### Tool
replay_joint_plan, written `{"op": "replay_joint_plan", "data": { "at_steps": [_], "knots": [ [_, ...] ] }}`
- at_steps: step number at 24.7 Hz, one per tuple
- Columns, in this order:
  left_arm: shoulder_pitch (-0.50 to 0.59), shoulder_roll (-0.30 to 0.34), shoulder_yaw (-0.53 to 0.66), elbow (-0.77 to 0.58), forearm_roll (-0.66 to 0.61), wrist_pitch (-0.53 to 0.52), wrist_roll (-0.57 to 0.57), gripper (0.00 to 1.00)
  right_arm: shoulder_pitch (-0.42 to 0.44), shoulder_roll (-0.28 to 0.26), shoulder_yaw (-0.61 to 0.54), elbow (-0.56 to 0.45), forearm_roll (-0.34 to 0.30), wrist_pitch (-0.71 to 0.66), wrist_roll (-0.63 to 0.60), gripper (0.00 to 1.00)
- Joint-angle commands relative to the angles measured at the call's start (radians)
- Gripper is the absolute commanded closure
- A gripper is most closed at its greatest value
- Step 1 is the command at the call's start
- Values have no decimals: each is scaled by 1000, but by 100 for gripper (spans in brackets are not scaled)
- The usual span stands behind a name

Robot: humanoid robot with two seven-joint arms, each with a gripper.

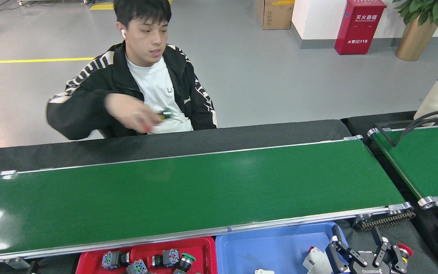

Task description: Pick switch part from conveyor to tray

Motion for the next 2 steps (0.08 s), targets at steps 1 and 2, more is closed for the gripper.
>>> {"op": "replay_joint_plan", "data": {
  "at_steps": [1,2],
  "knots": [
    [-5,1,1,-5,3,9,8,3,2,-4,-9,-16,0,4,-10,0],
    [-6,2,2,-1,3,15,8,3,11,-5,-11,-16,0,4,-10,0]
  ]
}}
